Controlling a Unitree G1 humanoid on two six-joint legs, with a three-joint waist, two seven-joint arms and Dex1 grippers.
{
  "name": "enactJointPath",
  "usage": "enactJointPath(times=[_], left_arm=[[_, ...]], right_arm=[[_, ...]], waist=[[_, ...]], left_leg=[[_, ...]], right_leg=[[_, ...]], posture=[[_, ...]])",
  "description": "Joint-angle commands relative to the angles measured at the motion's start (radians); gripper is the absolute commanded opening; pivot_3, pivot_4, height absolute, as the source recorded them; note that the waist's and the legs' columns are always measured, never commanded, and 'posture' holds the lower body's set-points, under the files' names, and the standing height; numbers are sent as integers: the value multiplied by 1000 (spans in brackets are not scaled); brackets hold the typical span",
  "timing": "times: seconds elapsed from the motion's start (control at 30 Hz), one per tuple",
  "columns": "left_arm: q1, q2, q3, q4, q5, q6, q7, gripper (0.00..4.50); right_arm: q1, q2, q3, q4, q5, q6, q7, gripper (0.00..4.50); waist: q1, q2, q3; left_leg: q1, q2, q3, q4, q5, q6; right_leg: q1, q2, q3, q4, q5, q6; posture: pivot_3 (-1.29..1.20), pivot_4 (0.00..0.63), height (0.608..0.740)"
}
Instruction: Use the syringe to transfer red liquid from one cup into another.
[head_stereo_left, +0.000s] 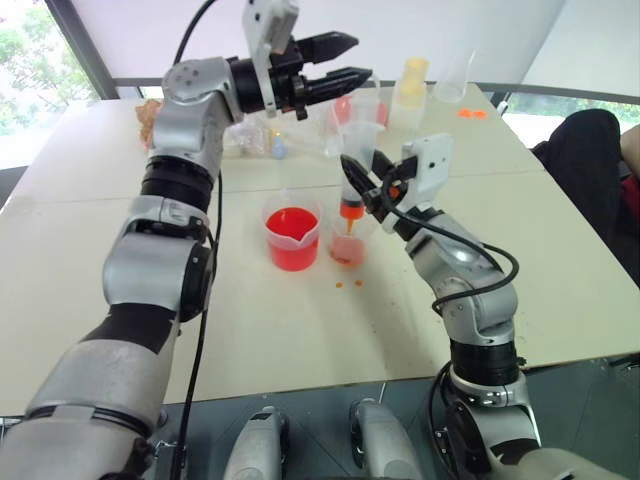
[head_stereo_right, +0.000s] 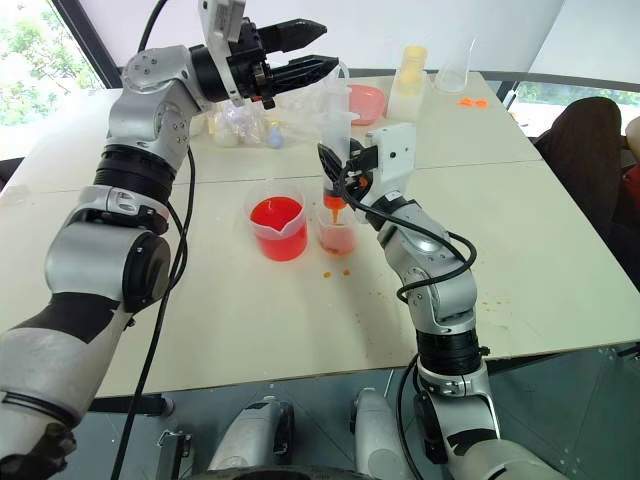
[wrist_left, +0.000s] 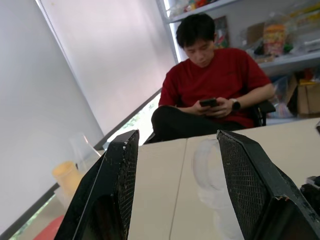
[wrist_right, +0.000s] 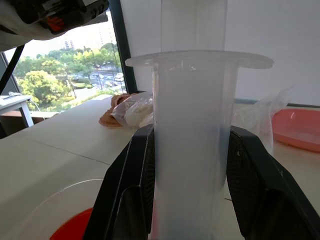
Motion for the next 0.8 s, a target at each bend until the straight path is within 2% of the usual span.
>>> enactJointPath(times=[0.03,0.27,0.47,0.57,0.7,0.73,0.8], left_arm=[[-46,4,-28,25,69,-63,22,2579],[-40,5,-15,22,63,-59,-62,2579],[-51,17,-30,67,121,-116,21,2579],[-57,9,-32,76,135,-137,34,1934],[-60,0,-25,74,134,-149,23,284],[-62,-1,-23,75,133,-151,22,45],[-63,-4,-19,75,131,-152,17,45]], right_arm=[[-9,3,7,-57,-6,-39,5,1456],[-7,11,10,-51,-15,-50,5,1456],[-8,14,17,-47,-20,-56,10,1456],[-6,14,23,-47,-24,-57,16,1456],[-5,15,24,-46,-25,-57,17,1456],[-5,16,23,-46,-26,-57,18,1456],[-4,16,23,-46,-26,-57,17,1456]], waist=[[0,0,0],[-1,0,0],[0,0,0],[2,0,0],[5,0,0],[4,0,0],[1,0,0]], left_leg=[[0,0,0,0,0,0],[0,0,0,0,0,0],[0,0,0,0,0,0],[0,0,0,0,0,0],[0,0,0,0,0,0],[0,0,0,0,0,0],[0,0,0,0,0,0]], right_leg=[[0,0,0,0,0,0],[0,0,0,0,0,0],[0,0,0,0,0,0],[0,0,0,0,0,0],[0,0,0,0,0,0],[0,0,0,0,0,0],[0,0,0,0,0,0]], posture=[[0,150,740],[0,150,740],[0,150,740],[0,150,740],[0,150,740],[0,150,740],[0,150,740]])
